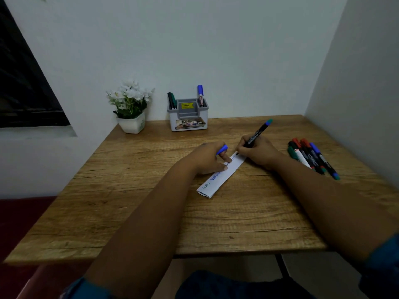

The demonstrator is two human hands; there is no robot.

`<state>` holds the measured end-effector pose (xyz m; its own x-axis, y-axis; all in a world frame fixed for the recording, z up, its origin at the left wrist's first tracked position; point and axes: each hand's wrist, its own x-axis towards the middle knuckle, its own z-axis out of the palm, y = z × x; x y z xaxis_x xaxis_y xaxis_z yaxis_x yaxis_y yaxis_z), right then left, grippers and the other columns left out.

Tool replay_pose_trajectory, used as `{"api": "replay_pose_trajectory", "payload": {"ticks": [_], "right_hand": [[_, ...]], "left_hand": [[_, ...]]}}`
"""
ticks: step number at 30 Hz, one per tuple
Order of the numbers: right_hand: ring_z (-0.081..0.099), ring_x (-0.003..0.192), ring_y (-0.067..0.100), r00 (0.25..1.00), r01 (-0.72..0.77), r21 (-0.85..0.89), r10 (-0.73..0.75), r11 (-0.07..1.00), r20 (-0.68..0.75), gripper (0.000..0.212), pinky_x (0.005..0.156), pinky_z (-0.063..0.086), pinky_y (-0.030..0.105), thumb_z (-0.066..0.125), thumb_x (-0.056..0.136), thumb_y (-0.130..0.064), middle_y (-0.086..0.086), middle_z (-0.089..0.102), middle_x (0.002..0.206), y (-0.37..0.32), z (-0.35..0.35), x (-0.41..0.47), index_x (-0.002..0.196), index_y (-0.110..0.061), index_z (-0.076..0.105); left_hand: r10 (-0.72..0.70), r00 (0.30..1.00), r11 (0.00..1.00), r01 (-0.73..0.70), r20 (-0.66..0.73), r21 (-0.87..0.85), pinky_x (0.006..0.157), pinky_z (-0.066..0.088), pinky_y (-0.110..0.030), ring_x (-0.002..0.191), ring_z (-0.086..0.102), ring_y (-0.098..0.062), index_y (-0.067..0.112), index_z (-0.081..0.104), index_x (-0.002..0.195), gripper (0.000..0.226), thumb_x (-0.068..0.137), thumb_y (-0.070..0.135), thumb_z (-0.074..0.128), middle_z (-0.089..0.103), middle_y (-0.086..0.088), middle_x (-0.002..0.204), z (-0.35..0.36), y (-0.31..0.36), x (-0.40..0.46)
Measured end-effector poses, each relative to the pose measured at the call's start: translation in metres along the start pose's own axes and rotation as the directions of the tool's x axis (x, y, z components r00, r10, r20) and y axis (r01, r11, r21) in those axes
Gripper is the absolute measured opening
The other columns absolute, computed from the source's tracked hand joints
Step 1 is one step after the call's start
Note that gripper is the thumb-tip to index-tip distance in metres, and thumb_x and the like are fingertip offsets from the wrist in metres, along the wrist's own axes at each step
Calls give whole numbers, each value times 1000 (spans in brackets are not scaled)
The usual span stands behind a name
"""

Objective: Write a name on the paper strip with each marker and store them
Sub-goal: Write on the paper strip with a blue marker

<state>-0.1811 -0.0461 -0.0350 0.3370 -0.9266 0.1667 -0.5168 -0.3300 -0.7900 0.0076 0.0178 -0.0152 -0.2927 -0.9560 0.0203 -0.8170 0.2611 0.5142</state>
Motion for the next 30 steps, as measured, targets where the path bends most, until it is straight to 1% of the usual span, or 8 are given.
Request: {"api": "replay_pose_trajectory", "payload": {"ticks": [4, 7, 9, 14, 20, 23, 25, 30], "right_hand": [[59, 75, 14, 998, -37, 77, 40, 996, -42, 16, 68, 48, 29, 61, 86, -9, 4, 65, 75, -1, 1, 0, 71, -10, 64], [55, 65, 11, 992, -69, 491, 112, 869, -58, 2, 61, 47, 24, 63, 90, -7, 3, 66, 74, -2, -5, -2, 90, -8, 61], [54, 60, 8, 993, -83, 642, 117, 762, -10, 12, 57, 47, 19, 65, 91, -18, 2, 67, 73, -5, -8, -4, 95, -9, 59], [50, 59, 7, 991, -122, 694, 45, 710, 127, 18, 57, 44, 17, 60, 94, -27, -1, 57, 66, -16, 2, -7, 82, -14, 60], [62, 69, 14, 970, -224, 773, 63, 593, 233, 25, 64, 53, 21, 48, 100, -25, 10, 66, 79, -20, 9, -7, 91, -7, 64], [60, 69, 15, 980, -199, 811, 94, 550, 177, 21, 64, 52, 22, 46, 99, -19, 9, 65, 75, -22, 8, -8, 88, -8, 61], [59, 69, 15, 984, -178, 794, 91, 581, 154, 19, 65, 51, 23, 50, 98, -16, 8, 65, 73, -23, 9, -9, 84, -10, 61], [60, 66, 9, 987, -1, 524, -84, 852, 138, 10, 64, 50, 21, 63, 93, -14, 2, 66, 71, -24, 16, -13, 88, -6, 65]], "left_hand": [[-24, 1000, 999, 24, 1, -47, 72, 48, -27, 83, 58, -5, 12, 54, 107, 32, 83, 18, 74, 64, 20, 99, 1, -1, 1], [-40, 999, 992, 40, 1, -117, 84, 53, -35, 83, 59, 0, 12, 54, 105, 32, 81, 15, 76, 70, 13, 112, 3, -6, 3], [-54, 999, 985, 54, 6, -166, 87, 53, -39, 86, 62, -3, 12, 53, 101, 30, 81, 14, 76, 71, 10, 112, 4, -8, 3], [-64, 998, 968, 66, 16, -241, 91, 52, -42, 97, 65, -12, 18, 52, 92, 28, 80, 13, 76, 71, 9, 111, 3, -11, 3], [-125, 992, 978, 120, -18, -168, 89, 45, -34, 115, 55, -22, 15, 51, 131, 64, 76, 27, 80, 57, -2, 131, 5, -12, 6], [-112, 994, 977, 107, -15, -183, 92, 49, -41, 108, 59, -21, 21, 56, 110, 43, 75, 24, 81, 64, -1, 120, 5, -13, 6], [-118, 993, 977, 114, -12, -181, 92, 49, -44, 105, 59, -19, 20, 56, 112, 43, 76, 23, 80, 64, 0, 117, 4, -11, 5], [-58, 998, 981, 52, -31, -189, 88, 52, -37, 97, 61, -14, 23, 55, 127, 54, 79, 22, 78, 66, 5, 112, 6, -11, 4]]}}
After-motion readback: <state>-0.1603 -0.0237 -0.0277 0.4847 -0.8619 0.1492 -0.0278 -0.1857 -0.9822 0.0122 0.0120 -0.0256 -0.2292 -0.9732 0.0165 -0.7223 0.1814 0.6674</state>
